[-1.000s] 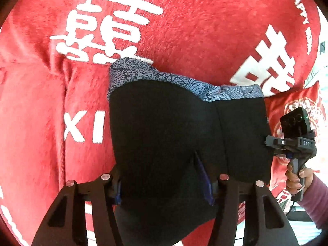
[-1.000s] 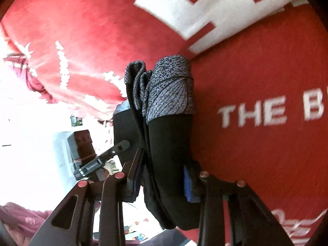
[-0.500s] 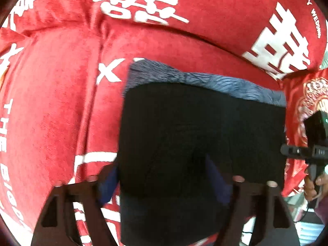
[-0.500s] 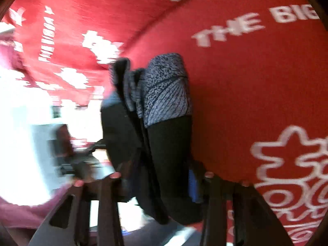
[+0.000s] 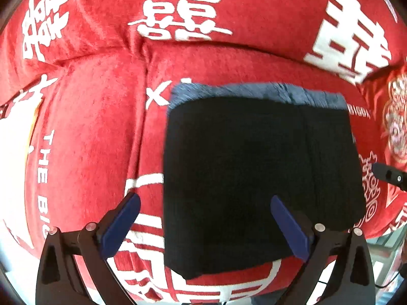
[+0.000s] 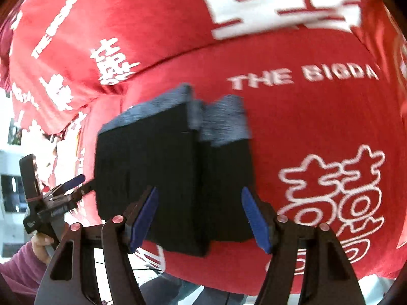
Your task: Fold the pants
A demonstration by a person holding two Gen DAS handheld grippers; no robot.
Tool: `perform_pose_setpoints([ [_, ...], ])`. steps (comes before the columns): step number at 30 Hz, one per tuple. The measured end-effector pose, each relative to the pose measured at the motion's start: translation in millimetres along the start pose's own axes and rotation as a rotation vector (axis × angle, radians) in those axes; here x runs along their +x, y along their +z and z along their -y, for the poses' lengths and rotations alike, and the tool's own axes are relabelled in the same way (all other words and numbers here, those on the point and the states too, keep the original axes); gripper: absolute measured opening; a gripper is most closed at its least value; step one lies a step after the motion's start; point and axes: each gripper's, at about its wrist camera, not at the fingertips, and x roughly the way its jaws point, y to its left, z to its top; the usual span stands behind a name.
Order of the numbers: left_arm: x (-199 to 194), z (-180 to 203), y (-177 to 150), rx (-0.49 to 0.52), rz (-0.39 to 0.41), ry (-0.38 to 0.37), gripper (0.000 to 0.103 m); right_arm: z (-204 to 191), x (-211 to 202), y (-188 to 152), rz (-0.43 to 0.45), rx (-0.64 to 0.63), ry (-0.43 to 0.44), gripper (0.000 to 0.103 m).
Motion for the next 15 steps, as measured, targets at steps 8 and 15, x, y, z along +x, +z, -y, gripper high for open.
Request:
perform_pose_setpoints([
  [8, 30, 19, -15, 0.018, -0.009, 0.049, 0.103, -37, 40, -14, -0.064, -0.067, -0.106, 0.072],
  [15, 34, 20, -18, 0.006, 0.031, 0.046, 0.103, -40, 53, -21, -0.040, -0.107, -0.165, 0.076],
])
